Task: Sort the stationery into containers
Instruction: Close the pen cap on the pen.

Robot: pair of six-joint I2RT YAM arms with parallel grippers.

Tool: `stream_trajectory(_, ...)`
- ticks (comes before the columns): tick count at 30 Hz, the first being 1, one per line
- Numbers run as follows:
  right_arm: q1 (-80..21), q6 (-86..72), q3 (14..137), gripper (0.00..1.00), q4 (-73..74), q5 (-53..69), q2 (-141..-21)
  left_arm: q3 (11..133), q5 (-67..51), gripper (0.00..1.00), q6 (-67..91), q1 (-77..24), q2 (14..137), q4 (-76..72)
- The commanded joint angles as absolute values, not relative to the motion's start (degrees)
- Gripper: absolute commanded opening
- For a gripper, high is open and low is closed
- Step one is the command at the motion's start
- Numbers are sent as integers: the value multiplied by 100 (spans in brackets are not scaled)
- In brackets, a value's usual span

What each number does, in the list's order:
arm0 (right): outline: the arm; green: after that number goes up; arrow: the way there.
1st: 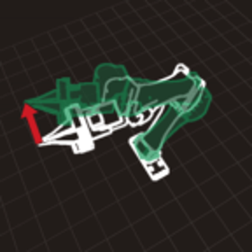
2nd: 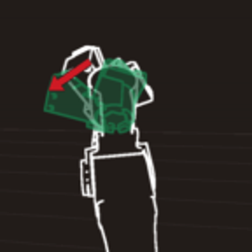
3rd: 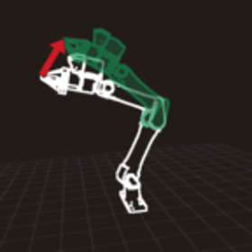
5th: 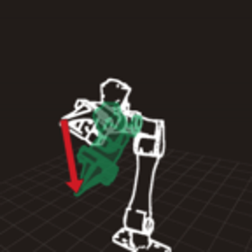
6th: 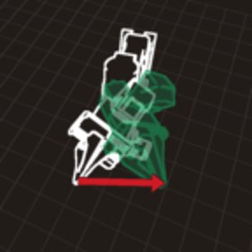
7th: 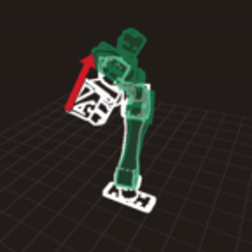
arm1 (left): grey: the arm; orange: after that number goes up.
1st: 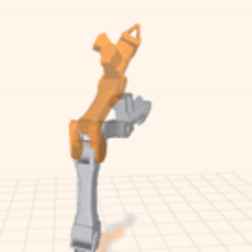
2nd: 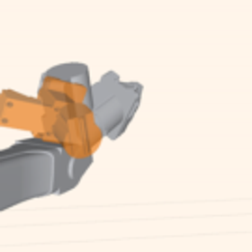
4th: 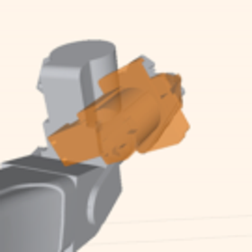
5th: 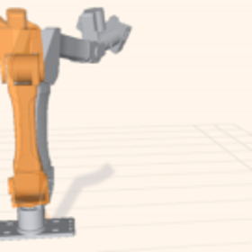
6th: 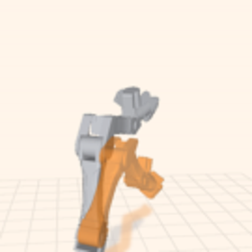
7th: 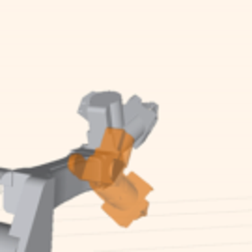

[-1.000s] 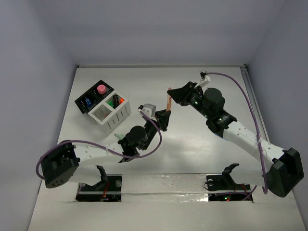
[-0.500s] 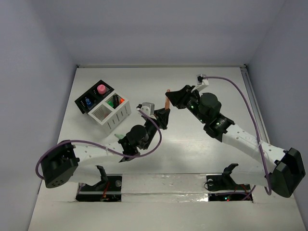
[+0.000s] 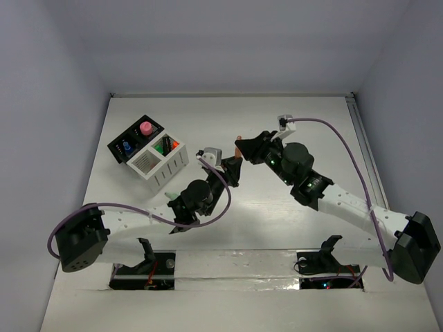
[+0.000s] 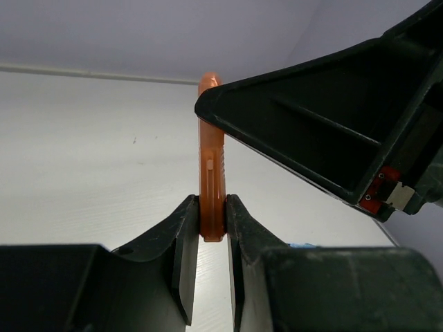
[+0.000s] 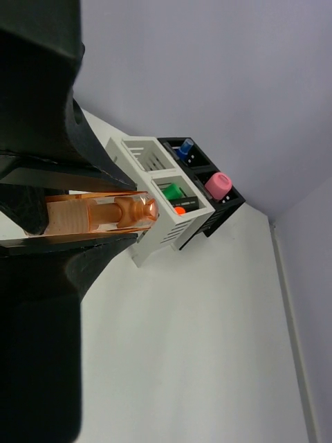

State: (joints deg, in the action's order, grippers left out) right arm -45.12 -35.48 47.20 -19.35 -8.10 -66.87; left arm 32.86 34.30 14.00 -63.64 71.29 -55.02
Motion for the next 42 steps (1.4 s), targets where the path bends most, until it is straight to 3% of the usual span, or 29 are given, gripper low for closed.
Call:
stream_trajectory(1, -4799, -3367, 4430, 0, -1863, -650, -6557, 3595, 3551, 0, 1239, -6311, 6655, -5968)
stream_trajectory(20, -5255, -3700, 3657, 0, -1705, -721, -6469, 3849, 3358, 0, 1090, -6144, 5906, -5713)
stream_trajectory(42, -5985, -4148, 3269, 0, -1969, -774, -7286, 5036, 2250, 0, 1230, -5071, 5598, -5089)
